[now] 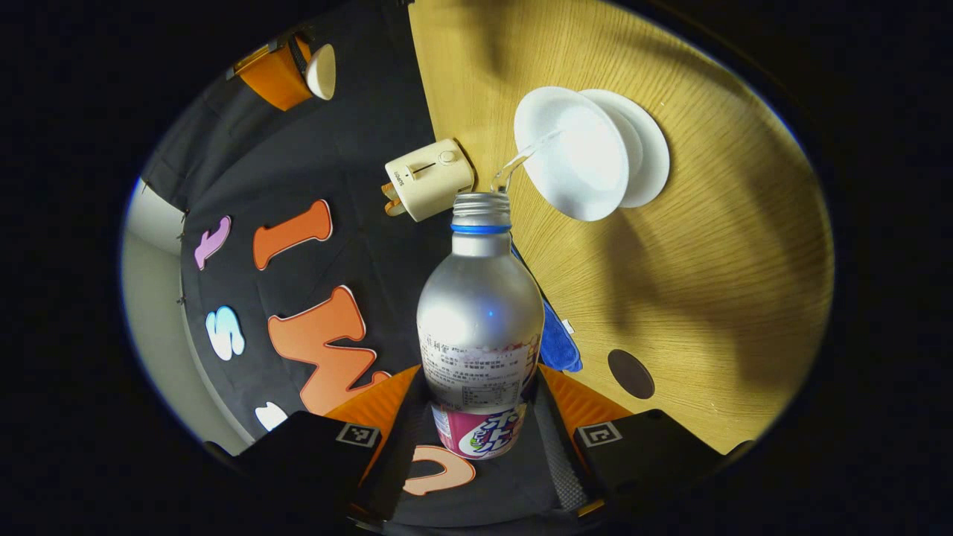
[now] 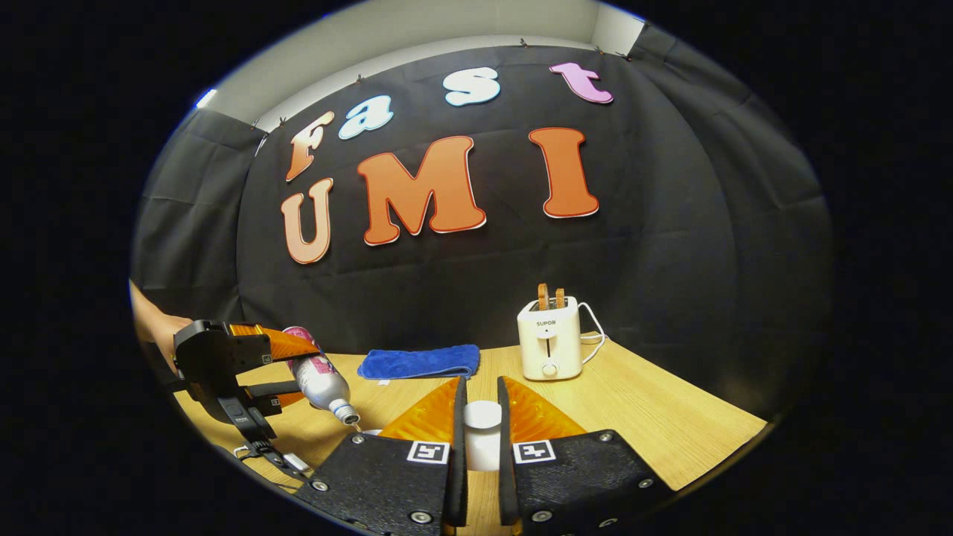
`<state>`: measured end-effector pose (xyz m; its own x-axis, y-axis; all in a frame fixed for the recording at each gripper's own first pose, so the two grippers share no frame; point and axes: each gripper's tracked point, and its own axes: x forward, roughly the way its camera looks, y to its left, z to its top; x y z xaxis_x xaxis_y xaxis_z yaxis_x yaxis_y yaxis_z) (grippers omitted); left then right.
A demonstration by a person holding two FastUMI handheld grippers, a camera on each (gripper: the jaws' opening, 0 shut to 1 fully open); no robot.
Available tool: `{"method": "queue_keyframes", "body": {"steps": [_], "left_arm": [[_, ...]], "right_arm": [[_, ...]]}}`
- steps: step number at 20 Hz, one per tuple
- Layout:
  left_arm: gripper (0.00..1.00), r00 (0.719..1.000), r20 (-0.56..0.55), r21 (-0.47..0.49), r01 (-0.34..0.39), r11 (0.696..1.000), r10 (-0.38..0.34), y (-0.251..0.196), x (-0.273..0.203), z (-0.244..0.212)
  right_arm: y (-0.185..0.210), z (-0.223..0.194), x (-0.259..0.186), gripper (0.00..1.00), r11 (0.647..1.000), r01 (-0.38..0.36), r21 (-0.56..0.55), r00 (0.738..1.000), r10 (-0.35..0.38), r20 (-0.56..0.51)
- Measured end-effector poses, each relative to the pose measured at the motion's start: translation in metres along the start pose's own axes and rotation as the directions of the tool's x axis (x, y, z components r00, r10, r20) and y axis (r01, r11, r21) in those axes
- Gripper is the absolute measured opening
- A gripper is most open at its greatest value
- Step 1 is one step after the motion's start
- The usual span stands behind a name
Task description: Open the teacup lid with one hand, grasp the water bottle and pour water into the teacup with the other hand; after pouring, place the water bottle on the coaster and then close the teacup lid.
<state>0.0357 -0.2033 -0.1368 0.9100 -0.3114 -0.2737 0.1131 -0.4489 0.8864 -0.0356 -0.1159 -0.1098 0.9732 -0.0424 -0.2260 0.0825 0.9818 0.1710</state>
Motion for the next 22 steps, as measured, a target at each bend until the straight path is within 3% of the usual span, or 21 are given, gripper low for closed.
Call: {"method": "queue_keyframes", "body": {"steps": [22], "left_arm": [[0.80, 0.999, -0.009, 0.121, 0.032, 0.992, -0.031, 0.0018, 0.0056, 0.0033]], "right_arm": [[0.0082, -0.0052, -0.0009, 0.17, 1.000, -0.016, -0.009, 1.000, 0.016, 0.000]]}}
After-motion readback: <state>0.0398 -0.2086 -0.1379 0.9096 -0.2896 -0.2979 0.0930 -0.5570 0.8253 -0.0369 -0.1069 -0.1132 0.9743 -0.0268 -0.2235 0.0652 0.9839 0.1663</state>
